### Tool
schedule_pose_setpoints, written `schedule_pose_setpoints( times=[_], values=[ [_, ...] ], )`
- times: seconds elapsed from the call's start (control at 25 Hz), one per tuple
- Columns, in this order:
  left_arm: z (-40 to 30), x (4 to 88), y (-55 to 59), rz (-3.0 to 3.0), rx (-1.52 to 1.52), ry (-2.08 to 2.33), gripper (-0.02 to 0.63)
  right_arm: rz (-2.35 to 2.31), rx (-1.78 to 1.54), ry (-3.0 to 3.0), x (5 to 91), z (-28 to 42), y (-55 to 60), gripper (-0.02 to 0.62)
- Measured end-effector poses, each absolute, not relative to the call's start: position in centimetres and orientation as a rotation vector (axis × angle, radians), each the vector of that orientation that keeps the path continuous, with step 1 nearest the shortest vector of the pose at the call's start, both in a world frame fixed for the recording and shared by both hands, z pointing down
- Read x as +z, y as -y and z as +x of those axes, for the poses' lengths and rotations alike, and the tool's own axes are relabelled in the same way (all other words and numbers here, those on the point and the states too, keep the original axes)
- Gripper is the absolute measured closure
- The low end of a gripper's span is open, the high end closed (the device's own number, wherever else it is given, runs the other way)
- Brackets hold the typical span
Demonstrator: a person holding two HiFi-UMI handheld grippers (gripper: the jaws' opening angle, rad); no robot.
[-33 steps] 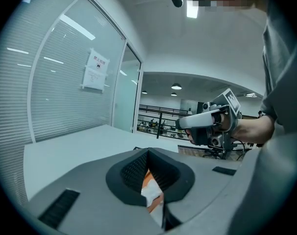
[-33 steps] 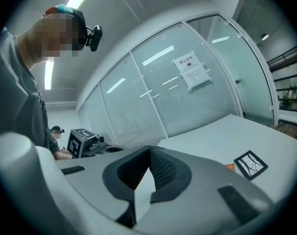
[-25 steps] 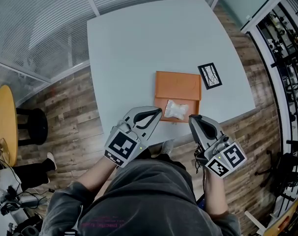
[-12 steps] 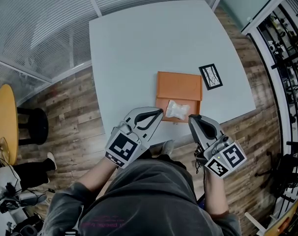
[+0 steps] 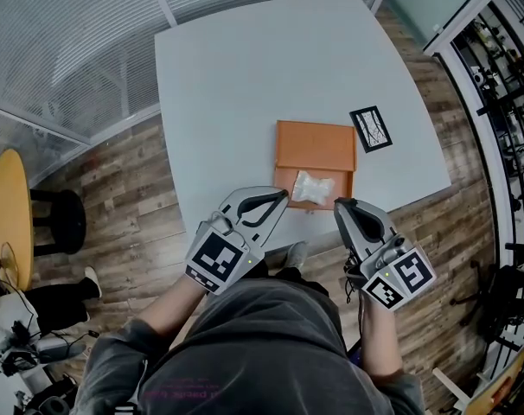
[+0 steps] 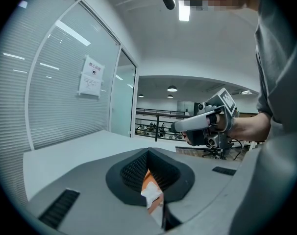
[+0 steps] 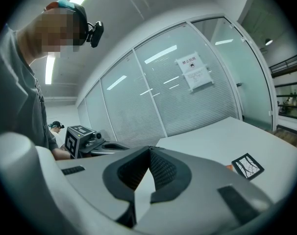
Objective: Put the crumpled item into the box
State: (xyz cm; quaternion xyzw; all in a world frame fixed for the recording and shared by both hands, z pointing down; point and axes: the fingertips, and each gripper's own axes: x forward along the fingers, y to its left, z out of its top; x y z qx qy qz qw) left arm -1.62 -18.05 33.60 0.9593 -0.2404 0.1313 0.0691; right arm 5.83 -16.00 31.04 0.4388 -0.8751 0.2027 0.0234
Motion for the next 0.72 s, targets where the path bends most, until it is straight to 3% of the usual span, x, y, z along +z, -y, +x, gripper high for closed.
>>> schedule_pose_setpoints(
  times=[0.72],
  values=[
    [-0.94,34.05,17.90,2.877,0.425,0.696,0.594,1.343,0.624,2.705,31.30,5.94,16.06,0.594]
  ],
)
